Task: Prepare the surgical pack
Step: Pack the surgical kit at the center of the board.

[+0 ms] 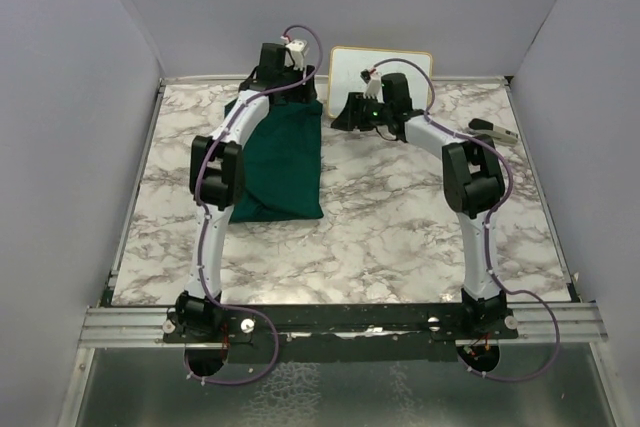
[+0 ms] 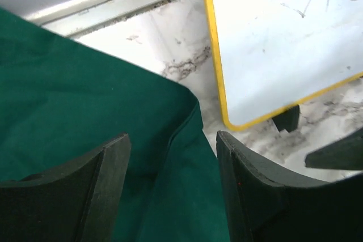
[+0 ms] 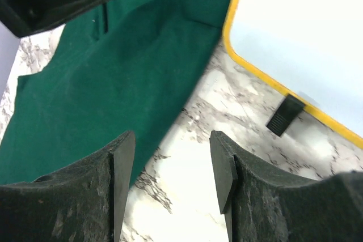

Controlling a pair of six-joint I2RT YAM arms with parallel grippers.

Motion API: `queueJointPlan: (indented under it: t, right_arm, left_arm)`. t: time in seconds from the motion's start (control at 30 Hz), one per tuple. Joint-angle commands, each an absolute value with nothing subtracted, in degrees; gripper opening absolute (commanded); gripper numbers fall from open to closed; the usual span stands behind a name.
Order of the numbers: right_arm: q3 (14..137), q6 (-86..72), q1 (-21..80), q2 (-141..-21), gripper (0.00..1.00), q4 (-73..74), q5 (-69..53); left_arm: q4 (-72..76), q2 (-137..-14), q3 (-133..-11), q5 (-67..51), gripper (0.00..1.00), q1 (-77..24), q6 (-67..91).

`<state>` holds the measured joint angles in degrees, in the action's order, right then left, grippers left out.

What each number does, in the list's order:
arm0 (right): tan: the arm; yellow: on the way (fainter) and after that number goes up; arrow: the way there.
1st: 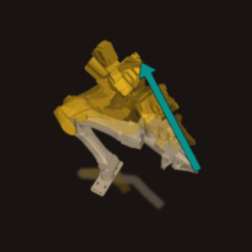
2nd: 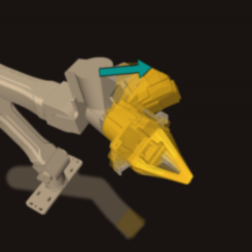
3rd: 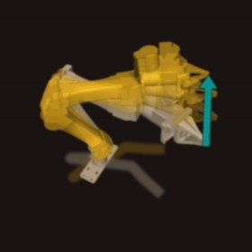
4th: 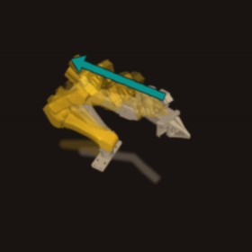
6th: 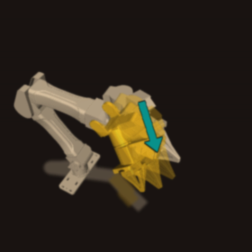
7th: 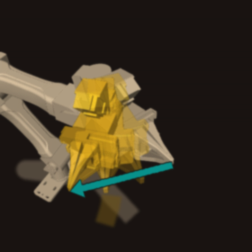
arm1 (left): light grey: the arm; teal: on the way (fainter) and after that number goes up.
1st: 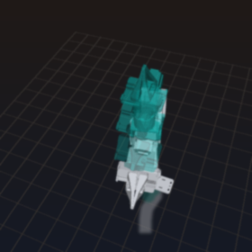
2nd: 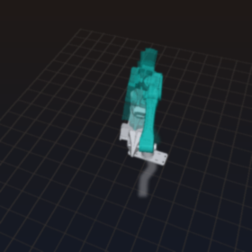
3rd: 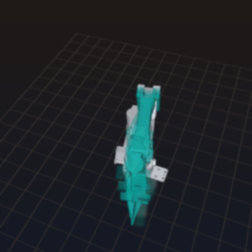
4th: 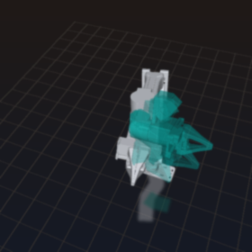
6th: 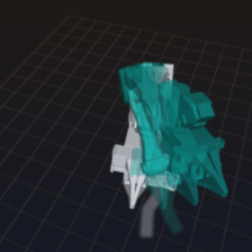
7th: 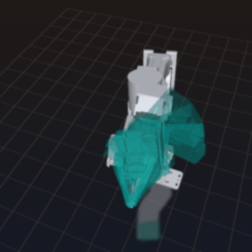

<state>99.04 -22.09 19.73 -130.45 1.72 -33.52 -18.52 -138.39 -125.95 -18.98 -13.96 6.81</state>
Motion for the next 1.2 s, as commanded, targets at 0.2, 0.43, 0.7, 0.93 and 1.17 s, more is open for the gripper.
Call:
queueJointPlan:
  t: [0.2,0.43,0.7,0.93,1.17]
  right_arm:
    - [93.2,-22.4,19.2,-128.4,0.55,-2.5,-34.7]
    - [91.9,-21.5,18.9,-127.0,0.55,-2.2,-34.4]
    - [91.4,-21.3,18.9,-126.7,0.54,-1.8,-35.1]
    - [91.4,-25.5,19.8,-128.8,0.52,-5.1,-39.5]
    - [92.9,-39.3,20.5,-134.9,0.48,-14.5,-43.4]
  left_arm:
    - [-17.6,-147.7,-135.8,-14.1,0.64,-17.0,-0.6]
    - [-17.2,-149.2,-134.9,-16.4,0.52,-17.0,0.2]
    - [-16.6,-150.3,-134.1,-19.2,0.51,-17.0,1.7]
    - [-14.8,-151.3,-134.5,-19.5,0.41,-17.1,3.3]
    - [-13.6,-153.0,-136.2,-19.7,0.21,-17.1,4.8]
